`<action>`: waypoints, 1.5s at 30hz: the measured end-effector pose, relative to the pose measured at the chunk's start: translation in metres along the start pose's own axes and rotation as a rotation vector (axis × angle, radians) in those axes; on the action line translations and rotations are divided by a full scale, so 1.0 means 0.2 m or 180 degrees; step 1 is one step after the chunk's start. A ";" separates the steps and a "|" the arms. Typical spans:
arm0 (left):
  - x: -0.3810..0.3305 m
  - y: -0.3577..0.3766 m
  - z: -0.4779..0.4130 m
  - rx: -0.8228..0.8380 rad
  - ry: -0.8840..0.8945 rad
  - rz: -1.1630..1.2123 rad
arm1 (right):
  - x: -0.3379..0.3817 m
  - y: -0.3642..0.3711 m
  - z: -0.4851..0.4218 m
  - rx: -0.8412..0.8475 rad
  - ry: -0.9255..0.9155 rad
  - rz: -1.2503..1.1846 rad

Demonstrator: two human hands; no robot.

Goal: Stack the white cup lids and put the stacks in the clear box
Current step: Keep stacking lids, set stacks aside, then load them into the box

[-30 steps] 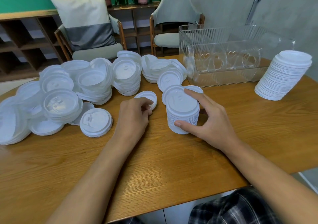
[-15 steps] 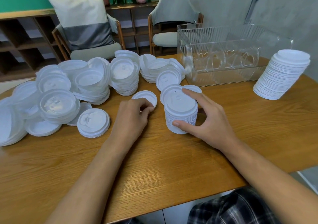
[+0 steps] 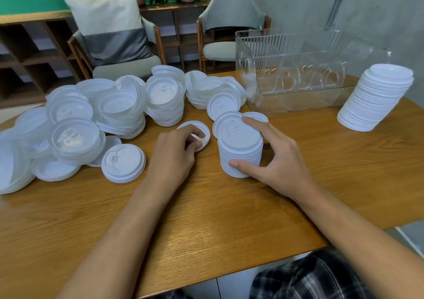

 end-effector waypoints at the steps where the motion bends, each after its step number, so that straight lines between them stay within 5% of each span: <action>1: -0.01 0.00 0.00 -0.0001 0.0085 -0.0092 | 0.00 0.00 0.00 0.0008 0.0001 -0.0011; 15: -0.08 -0.02 0.00 -0.0284 0.0847 -0.0369 | -0.01 0.00 0.00 0.0011 0.0005 0.0021; 31: -0.09 -0.05 0.00 -0.0627 0.0847 -0.0276 | -0.01 0.00 0.00 0.0021 0.0010 -0.0014; 45: -0.09 -0.09 0.01 -0.0656 0.0163 0.0060 | -0.01 0.00 -0.01 0.0007 -0.0021 -0.0021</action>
Point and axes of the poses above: each hand's wrist, its own z-axis away from the middle knuckle, its own y-axis out of the palm, x = y × z, the point moved 6 cm from there along -z, towards the middle knuckle, and after that the axes turned 13 degrees about y, right-handed, at the moved point
